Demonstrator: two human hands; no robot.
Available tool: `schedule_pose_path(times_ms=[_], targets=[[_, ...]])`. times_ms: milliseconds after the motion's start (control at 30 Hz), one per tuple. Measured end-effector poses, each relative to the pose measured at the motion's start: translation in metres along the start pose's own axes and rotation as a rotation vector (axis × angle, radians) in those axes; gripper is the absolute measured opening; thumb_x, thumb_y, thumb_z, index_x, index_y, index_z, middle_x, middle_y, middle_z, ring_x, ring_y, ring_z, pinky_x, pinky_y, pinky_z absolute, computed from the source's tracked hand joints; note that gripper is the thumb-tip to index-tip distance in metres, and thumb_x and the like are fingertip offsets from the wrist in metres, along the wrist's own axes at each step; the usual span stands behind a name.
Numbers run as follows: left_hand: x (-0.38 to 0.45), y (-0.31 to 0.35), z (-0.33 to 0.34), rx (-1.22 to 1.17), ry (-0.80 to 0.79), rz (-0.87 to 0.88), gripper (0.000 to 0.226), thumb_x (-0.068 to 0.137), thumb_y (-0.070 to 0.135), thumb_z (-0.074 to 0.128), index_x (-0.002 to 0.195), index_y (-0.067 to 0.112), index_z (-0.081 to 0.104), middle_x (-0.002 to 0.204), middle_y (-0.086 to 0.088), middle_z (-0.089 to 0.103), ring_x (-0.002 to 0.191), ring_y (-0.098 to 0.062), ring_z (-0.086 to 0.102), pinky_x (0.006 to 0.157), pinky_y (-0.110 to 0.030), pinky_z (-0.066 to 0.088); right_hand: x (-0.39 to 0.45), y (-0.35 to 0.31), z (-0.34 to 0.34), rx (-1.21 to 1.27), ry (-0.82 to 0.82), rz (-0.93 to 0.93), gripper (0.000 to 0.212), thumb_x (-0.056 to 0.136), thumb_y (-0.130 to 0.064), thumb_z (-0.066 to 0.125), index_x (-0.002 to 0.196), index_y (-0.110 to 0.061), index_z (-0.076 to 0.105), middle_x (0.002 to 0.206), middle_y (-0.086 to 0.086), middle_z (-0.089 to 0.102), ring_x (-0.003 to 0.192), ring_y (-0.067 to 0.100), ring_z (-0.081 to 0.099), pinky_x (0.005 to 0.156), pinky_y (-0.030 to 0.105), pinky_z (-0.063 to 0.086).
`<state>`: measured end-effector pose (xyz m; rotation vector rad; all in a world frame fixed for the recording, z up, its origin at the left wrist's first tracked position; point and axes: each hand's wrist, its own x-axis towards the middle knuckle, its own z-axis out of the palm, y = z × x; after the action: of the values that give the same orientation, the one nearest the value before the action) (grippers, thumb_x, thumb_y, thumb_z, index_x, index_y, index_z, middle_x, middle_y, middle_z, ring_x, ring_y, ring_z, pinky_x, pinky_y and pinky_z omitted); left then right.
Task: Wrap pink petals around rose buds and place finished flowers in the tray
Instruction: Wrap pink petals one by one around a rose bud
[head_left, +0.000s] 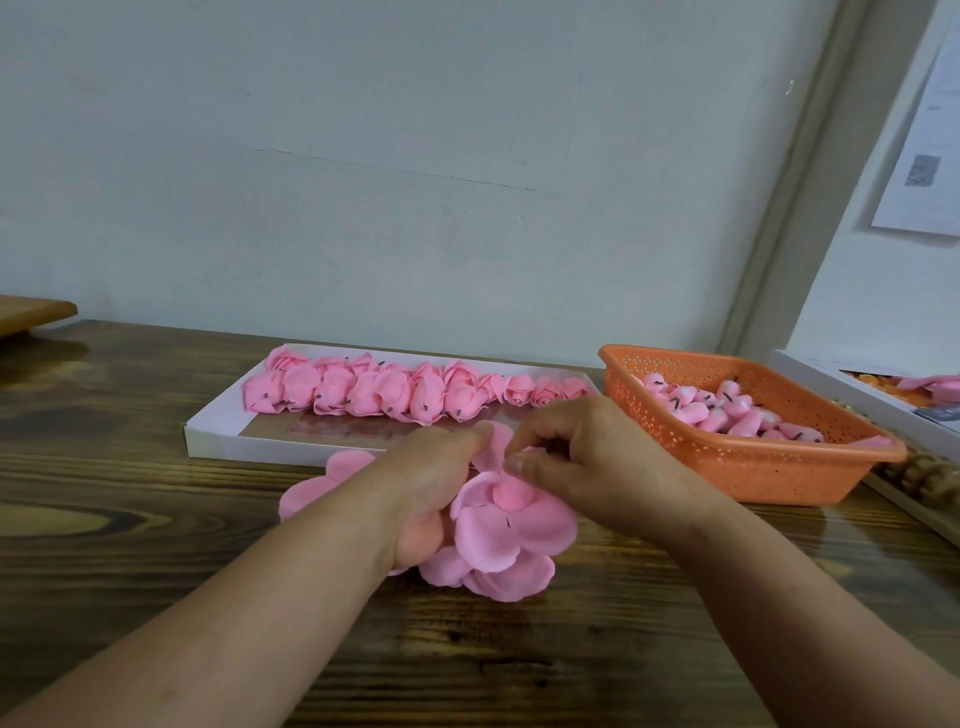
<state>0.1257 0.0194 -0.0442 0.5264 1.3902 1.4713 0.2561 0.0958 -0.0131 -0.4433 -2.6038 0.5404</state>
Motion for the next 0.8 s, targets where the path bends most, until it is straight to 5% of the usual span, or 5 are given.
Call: schedule_pose_path(times_ms=[167, 300, 500, 667, 800], targets=[[-0.002, 0.0, 0.002, 0.086, -0.091, 0.018, 0.049, 0.099, 0.047, 0.039, 0.103, 0.006, 0.066, 0.087, -0.011, 0.073, 0.077, -0.023, 0.069, 0.068, -0.031, 0.054, 0.005, -0.001, -0.01, -0.052, -0.138, 0.005, 0.018, 0.088, -0.006, 0.057, 0.09, -0.011, 0.074, 0.06, -0.009, 0.057, 0.048, 0.001, 0.044, 0.047, 0.014, 0.033], [-0.007, 0.001, 0.003, 0.14, -0.168, 0.001, 0.062, 0.093, 0.06, 0.033, 0.113, 0.008, 0.06, 0.091, -0.014, 0.075, 0.082, -0.024, 0.073, 0.07, -0.034, 0.059, 0.008, 0.0, -0.012, -0.03, -0.163, 0.031, 0.011, 0.084, -0.006, 0.063, 0.086, -0.01, 0.072, 0.055, -0.014, 0.053, 0.051, -0.001, 0.045, 0.049, 0.012, 0.034], [-0.01, 0.002, 0.005, 0.167, -0.191, -0.001, 0.07, 0.092, 0.062, 0.032, 0.116, 0.004, 0.062, 0.109, -0.02, 0.07, 0.105, -0.031, 0.066, 0.095, -0.041, 0.05, 0.013, 0.008, -0.015, 0.089, -0.173, 0.109, 0.02, 0.083, -0.01, 0.069, 0.1, -0.02, 0.064, 0.054, -0.011, 0.048, 0.049, 0.002, 0.041, 0.05, 0.017, 0.036], [-0.009, 0.002, 0.003, 0.189, -0.233, -0.031, 0.083, 0.089, 0.066, 0.028, 0.115, -0.004, 0.064, 0.113, -0.023, 0.068, 0.114, -0.036, 0.061, 0.102, -0.045, 0.045, 0.009, 0.008, -0.019, 0.087, -0.172, 0.077, 0.016, 0.082, -0.013, 0.071, 0.073, -0.024, 0.064, 0.059, -0.015, 0.055, 0.051, -0.002, 0.044, 0.05, 0.011, 0.035], [-0.006, 0.001, 0.0, 0.068, -0.251, -0.061, 0.084, 0.087, 0.069, 0.03, 0.122, -0.002, 0.06, 0.111, -0.022, 0.069, 0.106, -0.034, 0.066, 0.094, -0.046, 0.052, 0.005, 0.007, -0.02, 0.068, -0.167, 0.033, 0.012, 0.084, -0.008, 0.067, 0.077, -0.017, 0.063, 0.071, -0.008, 0.058, 0.055, -0.005, 0.047, 0.055, 0.011, 0.036]])
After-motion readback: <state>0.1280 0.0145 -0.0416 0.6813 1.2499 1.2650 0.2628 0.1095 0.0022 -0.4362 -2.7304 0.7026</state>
